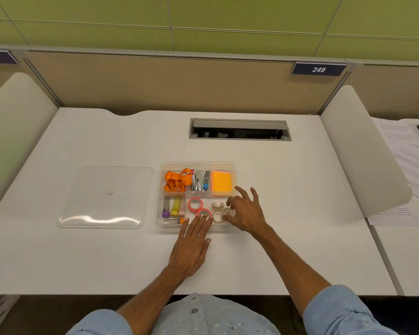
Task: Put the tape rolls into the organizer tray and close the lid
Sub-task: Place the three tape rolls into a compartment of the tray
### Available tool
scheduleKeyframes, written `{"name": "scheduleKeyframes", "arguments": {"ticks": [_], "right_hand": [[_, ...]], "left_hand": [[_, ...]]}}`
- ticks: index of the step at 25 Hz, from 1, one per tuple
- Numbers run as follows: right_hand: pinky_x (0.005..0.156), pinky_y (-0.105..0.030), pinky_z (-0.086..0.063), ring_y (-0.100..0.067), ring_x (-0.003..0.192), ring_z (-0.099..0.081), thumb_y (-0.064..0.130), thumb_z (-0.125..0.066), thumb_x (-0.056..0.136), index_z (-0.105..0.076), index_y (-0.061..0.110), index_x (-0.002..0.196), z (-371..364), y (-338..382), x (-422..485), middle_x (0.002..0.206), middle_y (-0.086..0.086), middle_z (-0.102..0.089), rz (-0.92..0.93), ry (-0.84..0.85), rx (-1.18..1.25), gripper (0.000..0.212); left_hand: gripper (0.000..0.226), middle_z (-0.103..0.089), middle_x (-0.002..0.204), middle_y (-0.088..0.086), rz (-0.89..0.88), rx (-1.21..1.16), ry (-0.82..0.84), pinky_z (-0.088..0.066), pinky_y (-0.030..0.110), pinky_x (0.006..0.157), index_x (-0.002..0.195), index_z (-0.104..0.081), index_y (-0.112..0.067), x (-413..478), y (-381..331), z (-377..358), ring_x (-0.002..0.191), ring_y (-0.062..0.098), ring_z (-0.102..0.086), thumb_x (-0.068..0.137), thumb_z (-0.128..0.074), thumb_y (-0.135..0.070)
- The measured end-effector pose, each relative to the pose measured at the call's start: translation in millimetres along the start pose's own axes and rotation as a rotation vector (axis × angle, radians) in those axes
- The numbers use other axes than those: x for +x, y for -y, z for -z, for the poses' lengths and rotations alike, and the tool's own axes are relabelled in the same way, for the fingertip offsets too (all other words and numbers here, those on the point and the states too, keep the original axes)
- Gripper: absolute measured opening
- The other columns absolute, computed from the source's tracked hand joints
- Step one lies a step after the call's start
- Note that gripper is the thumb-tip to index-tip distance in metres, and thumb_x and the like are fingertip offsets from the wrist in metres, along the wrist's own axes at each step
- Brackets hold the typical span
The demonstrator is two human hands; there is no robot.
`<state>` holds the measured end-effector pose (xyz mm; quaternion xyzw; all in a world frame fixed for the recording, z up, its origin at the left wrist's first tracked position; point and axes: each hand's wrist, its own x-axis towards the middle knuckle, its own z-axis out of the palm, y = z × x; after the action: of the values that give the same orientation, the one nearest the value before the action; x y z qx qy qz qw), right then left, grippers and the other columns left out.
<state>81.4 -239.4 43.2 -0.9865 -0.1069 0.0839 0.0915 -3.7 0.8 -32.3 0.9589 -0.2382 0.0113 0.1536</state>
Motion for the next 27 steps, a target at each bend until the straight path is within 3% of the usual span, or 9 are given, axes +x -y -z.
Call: {"name": "scheduleKeyframes", "arguments": {"ticks": [4,9,13,18,21,24,27], "right_hand": [[0.125,-0.061,-0.013,-0.027,0.151,-0.037,0.044,-0.074,0.085,-0.068,0.025,0.114,-3.3,0.5,6.0,0.121,-0.001,-0.075,-0.005,-0.168,-0.054,0.035],[0.123,-0.063,-0.023,-0.031,0.148,-0.043,0.032,-0.082,0.083,-0.070,0.021,0.113,-9.2,5.1,10.2,0.125,-0.004,-0.074,-0.039,-0.157,-0.096,0.034],[0.120,-0.063,-0.030,-0.034,0.142,-0.049,0.028,-0.093,0.070,-0.072,0.019,0.115,-18.3,8.8,4.9,0.130,-0.009,-0.070,-0.138,-0.136,-0.097,0.051],[0.120,-0.066,-0.026,-0.036,0.141,-0.050,0.026,-0.096,0.065,-0.076,0.024,0.113,-21.3,8.6,10.9,0.127,-0.006,-0.074,-0.063,-0.122,-0.081,0.052],[0.120,-0.068,-0.027,-0.036,0.141,-0.051,0.025,-0.097,0.063,-0.081,0.024,0.102,-25.0,8.7,10.9,0.123,-0.006,-0.075,-0.040,-0.148,-0.074,0.042],[0.121,-0.067,-0.024,-0.034,0.142,-0.049,0.025,-0.093,0.066,-0.078,0.024,0.108,-26.1,11.0,11.9,0.128,-0.005,-0.073,-0.058,-0.192,-0.014,0.044],[0.122,-0.064,-0.024,-0.032,0.142,-0.050,0.025,-0.093,0.067,-0.078,0.025,0.102,-24.9,11.2,12.7,0.122,-0.002,-0.075,-0.076,-0.216,0.005,0.039]], "left_hand": [[0.063,-0.031,0.176,0.004,-0.008,0.007,0.010,-0.004,0.047,0.133,0.171,-0.027,-0.020,-0.4,1.5,-0.1,0.164,0.023,-0.025,0.114,-0.037,-0.043],[0.061,-0.035,0.175,0.006,-0.022,0.026,0.037,-0.013,0.051,0.130,0.170,-0.031,-0.018,0.2,3.8,1.2,0.163,0.026,-0.031,0.115,-0.027,-0.045],[0.061,-0.036,0.175,0.006,-0.022,0.032,0.051,-0.016,0.051,0.129,0.170,-0.030,-0.019,0.4,6.5,0.1,0.162,0.027,-0.033,0.116,-0.026,-0.046],[0.061,-0.037,0.174,0.006,-0.027,0.034,0.066,-0.023,0.053,0.130,0.170,-0.031,-0.019,-1.0,7.5,0.7,0.162,0.026,-0.034,0.116,-0.025,-0.047],[0.061,-0.038,0.174,0.006,-0.027,0.037,0.067,-0.018,0.051,0.128,0.170,-0.031,-0.019,0.0,7.6,0.0,0.161,0.027,-0.035,0.116,-0.023,-0.047],[0.061,-0.036,0.175,0.006,-0.022,0.040,0.074,-0.015,0.051,0.130,0.170,-0.030,-0.020,-0.4,9.2,-1.1,0.162,0.027,-0.033,0.116,-0.022,-0.048],[0.061,-0.035,0.175,0.005,-0.024,0.051,0.080,-0.023,0.054,0.134,0.170,-0.030,-0.021,-0.1,9.9,-0.4,0.163,0.026,-0.032,0.116,-0.025,-0.048]]}}
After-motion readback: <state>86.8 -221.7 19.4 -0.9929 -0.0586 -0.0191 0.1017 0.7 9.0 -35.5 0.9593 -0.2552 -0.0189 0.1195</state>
